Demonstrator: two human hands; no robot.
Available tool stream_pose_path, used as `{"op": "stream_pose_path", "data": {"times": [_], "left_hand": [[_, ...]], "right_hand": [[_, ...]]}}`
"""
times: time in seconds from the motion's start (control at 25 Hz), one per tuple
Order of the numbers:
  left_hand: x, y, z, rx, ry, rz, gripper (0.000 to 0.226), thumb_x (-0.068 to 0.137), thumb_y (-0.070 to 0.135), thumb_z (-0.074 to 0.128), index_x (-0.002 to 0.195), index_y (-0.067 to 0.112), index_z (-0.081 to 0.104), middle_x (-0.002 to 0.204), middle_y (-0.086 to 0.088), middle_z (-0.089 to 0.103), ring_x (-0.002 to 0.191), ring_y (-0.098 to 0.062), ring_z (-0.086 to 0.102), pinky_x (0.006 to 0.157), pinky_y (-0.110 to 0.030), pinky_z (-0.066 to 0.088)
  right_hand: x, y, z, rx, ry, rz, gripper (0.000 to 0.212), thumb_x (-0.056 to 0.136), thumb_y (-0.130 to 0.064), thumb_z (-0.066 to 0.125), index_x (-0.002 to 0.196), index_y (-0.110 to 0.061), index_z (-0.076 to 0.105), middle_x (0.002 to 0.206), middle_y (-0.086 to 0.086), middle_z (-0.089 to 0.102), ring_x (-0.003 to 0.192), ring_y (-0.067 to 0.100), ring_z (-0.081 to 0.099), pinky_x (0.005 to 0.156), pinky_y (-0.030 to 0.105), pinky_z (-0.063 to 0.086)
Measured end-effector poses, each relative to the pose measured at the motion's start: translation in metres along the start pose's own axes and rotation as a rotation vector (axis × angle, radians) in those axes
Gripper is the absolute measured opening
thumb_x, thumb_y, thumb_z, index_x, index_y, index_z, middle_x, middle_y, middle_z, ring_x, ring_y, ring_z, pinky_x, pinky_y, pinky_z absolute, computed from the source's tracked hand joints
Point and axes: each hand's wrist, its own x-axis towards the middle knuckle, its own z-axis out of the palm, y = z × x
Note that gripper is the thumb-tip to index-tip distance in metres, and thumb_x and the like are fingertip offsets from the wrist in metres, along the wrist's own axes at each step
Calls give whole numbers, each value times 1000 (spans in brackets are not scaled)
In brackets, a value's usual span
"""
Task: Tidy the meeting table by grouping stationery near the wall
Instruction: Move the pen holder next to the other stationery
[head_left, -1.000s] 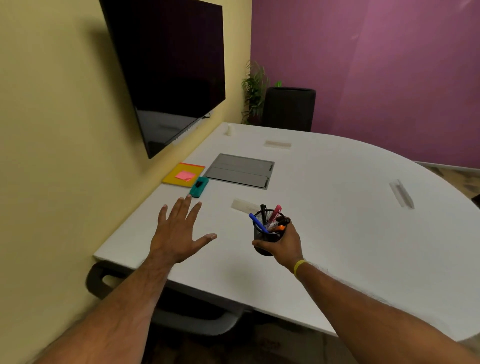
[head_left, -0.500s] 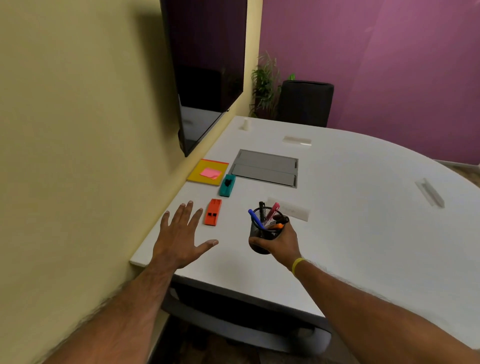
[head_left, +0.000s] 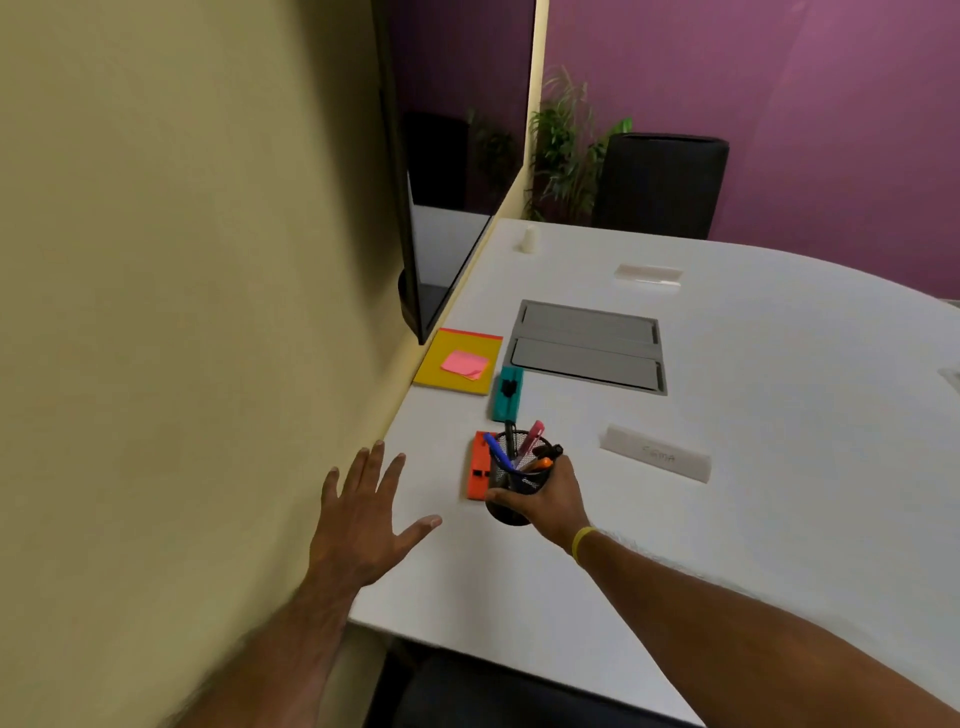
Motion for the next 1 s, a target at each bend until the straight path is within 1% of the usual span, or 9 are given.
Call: {"op": "stream_pose_path", "data": {"times": [0.12,0.2,0.28,0.4,0.56,0.64,0.72,0.84,1.0], "left_hand": [[42,-26,21,-14,-57,67,104,73,91,4,155,28,13,164,-4,3,151,-22,8,120,-53,10],[66,-39,39,-17,-94,114,103,74,91,6,155,28,12,164,-3,0,151,-21,7,120,-51,9],[87,-47,56,-48,-99,146,103,75,90,8,154,26,19,163,-4,6,151,-23,13,119,-52,13],[119,-60,82,-102,-116,162,104,75,90,6,154,25,20,163,-4,6,151,-24,11,120,-52,12],[146,-62,104,-125,-111,160,111,66,92,-6,155,28,6,164,-2,-11,151,-20,-7,121,-47,0],[152,-62,112,-117,-131,151,109,65,91,-5,155,29,1,163,-1,-15,151,-19,-10,121,-45,-2],[154,-63,121,-115,-117,138,105,72,91,5,155,28,12,164,-4,-3,151,-22,1,120,-46,5],[152,-66,134,-128,-126,143,97,79,88,21,149,23,36,159,-8,25,146,-27,27,114,-51,26],[148,-70,144,-112,-140,147,94,79,87,26,144,21,46,154,-10,38,140,-29,39,107,-55,38]], "right_hand": [[42,-16,46,15,7,23,90,51,-36,96,124,-19,45,117,-4,57,105,12,56,79,9,43],[71,-20,77,5,34,57,90,50,-35,96,124,-19,47,117,-5,59,105,12,56,89,17,47],[104,-18,104,-14,53,98,89,48,-33,97,122,-17,50,114,-4,62,105,14,59,95,27,50],[154,-14,138,-15,62,165,84,50,-27,96,120,-15,51,110,-2,63,104,17,60,93,29,52],[208,-3,166,-18,76,189,80,58,-16,93,124,-13,49,114,1,60,105,19,58,92,28,50],[226,4,175,-22,87,177,80,59,-12,92,126,-12,47,117,4,60,107,19,58,91,27,48],[237,12,183,-27,84,171,82,61,-10,91,129,-13,45,120,5,60,106,18,56,90,26,47],[248,19,190,-24,95,183,87,61,-12,91,134,-13,44,127,5,59,115,21,56,99,33,48],[254,22,195,-19,69,199,96,60,-17,92,140,-12,38,134,7,57,123,25,54,104,38,46]]}}
